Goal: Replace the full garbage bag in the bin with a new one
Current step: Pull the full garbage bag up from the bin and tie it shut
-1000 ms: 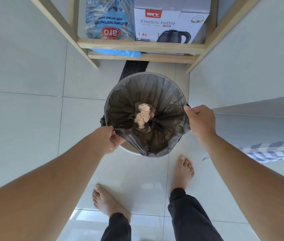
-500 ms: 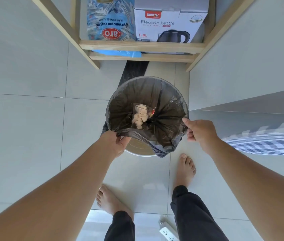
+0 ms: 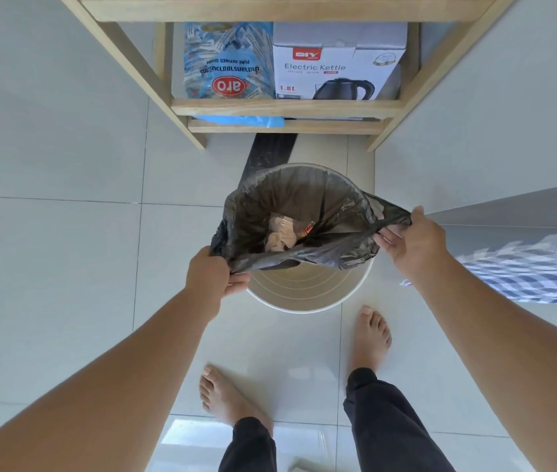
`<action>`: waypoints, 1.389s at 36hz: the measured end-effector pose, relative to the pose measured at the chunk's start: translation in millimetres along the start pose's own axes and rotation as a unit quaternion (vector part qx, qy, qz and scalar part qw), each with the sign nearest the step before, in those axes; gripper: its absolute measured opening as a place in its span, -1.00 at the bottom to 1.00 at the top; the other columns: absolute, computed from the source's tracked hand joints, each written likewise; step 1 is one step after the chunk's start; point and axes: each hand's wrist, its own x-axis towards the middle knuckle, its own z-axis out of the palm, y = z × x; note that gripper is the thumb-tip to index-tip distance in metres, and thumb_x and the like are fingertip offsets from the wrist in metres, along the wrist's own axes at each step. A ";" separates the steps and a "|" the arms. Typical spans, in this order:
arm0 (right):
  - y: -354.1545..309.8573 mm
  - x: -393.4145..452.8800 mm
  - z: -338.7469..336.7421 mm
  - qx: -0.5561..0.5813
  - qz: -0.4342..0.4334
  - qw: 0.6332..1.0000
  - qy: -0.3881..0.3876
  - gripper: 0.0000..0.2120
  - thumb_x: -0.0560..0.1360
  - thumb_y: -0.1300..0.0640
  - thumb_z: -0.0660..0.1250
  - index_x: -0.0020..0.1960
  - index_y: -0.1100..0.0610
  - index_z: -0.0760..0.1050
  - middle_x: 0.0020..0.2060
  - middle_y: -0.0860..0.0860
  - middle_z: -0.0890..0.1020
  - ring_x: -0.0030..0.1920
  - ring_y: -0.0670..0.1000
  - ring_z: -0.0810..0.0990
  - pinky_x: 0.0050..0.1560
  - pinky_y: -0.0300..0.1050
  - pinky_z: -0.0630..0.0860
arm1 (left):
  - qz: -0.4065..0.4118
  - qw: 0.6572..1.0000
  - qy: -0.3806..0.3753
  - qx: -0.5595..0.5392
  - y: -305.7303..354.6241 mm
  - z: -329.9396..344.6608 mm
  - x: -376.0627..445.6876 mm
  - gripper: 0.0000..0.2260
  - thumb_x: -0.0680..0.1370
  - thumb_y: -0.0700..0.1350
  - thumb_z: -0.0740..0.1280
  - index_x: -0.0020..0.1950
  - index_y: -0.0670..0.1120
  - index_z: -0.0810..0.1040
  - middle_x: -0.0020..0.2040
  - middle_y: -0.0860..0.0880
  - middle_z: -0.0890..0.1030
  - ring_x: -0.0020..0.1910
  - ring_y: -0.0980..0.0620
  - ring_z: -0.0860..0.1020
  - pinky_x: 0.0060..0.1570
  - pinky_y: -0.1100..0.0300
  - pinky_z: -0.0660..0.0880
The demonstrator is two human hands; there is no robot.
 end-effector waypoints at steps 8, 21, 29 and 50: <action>-17.6 -22.3 18.1 0.144 0.039 0.988 -0.038 -0.51 0.64 -0.20 -0.01 0.10 0.19 0.46 -0.19 0.10 0.57 -0.14 0.07 0.65 0.08 0.15 0.55 | 0.171 0.968 0.014 0.185 1.0 1.1 -7.8 -0.58 0.45 -0.46 0.06 0.09 -0.07 0.52 -0.10 -0.06 0.61 -0.09 -0.10 0.55 -0.11 0.14 0.52; 40.2 -35.9 -3.6 -0.384 -0.172 0.906 -0.051 -0.71 0.46 0.33 0.24 0.08 0.05 0.54 0.00 0.13 0.62 -0.02 0.13 0.63 0.03 0.07 0.62 | 0.118 0.989 -0.080 0.051 27.8 7.6 -12.4 -0.83 0.47 -0.08 0.24 -0.15 -0.15 0.55 -0.23 -0.10 0.60 -0.17 -0.12 0.55 0.04 -0.05 0.48; 54.4 -37.2 -11.7 -0.487 -0.196 0.840 0.139 -0.36 0.41 -0.07 0.40 0.40 0.12 0.30 0.28 0.14 0.37 0.20 0.25 0.48 0.13 0.11 0.46 | 0.081 0.989 0.020 0.121 45.2 6.0 2.7 -0.77 0.46 -0.05 0.45 0.01 -0.18 0.63 -0.03 -0.16 0.68 -0.18 -0.05 0.64 -0.26 0.15 0.61; -9.1 -13.6 -5.4 0.021 -0.022 0.999 -0.014 -0.93 0.57 0.21 0.25 0.02 0.18 0.49 -0.12 0.09 0.64 -0.15 0.05 0.64 -0.28 -0.12 0.60 | 0.155 0.980 0.071 0.103 68.5 -2.3 10.3 -0.60 0.45 -0.43 -0.03 -0.21 -0.07 0.52 -0.63 0.12 0.45 -0.52 0.08 0.42 -0.36 0.26 0.37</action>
